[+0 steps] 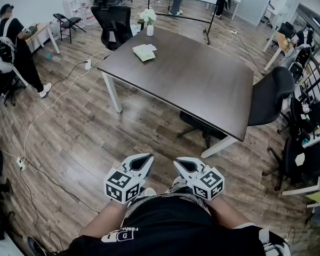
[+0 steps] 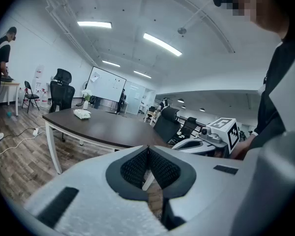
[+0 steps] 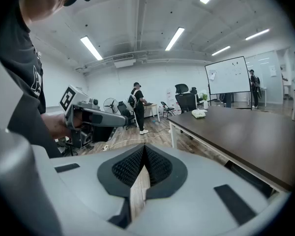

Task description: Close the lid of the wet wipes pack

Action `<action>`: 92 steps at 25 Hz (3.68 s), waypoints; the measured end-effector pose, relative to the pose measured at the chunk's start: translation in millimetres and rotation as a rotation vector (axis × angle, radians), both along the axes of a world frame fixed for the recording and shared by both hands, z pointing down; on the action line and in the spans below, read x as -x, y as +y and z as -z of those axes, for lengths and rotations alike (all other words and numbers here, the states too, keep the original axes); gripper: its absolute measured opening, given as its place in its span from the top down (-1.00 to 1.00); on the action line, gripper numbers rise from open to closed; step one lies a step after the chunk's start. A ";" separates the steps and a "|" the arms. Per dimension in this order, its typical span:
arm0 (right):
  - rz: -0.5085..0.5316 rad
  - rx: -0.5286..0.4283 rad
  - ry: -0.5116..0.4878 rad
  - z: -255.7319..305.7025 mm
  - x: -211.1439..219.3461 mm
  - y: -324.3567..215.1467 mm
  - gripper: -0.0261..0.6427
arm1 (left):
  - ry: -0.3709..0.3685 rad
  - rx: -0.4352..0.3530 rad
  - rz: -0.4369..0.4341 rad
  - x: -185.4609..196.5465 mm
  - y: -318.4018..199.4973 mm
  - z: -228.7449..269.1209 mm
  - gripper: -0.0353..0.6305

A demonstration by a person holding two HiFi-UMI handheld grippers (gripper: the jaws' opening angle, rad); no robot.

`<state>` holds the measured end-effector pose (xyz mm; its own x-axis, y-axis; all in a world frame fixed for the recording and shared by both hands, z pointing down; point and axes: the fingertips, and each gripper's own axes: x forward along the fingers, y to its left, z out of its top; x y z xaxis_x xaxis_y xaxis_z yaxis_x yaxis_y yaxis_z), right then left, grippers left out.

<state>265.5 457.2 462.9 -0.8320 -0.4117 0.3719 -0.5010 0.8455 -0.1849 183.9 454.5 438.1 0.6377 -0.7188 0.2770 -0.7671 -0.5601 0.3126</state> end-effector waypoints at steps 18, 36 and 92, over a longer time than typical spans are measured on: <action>0.006 -0.018 -0.027 9.7 12.5 -1.3 0.90 | -0.001 0.004 0.006 10.4 2.5 -1.9 0.83; 0.006 0.015 -0.071 -1.9 39.0 -63.3 0.90 | 0.007 0.042 0.083 45.3 -46.9 -22.1 0.83; 0.026 0.072 -0.073 -21.2 157.9 -457.6 0.90 | -0.045 0.055 0.117 171.8 -444.1 -23.3 0.83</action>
<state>107.6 -0.4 484.1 -0.8682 -0.3638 0.3375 -0.4617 0.8415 -0.2805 12.0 10.3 461.4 0.5364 -0.7705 0.3444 -0.8402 -0.4489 0.3042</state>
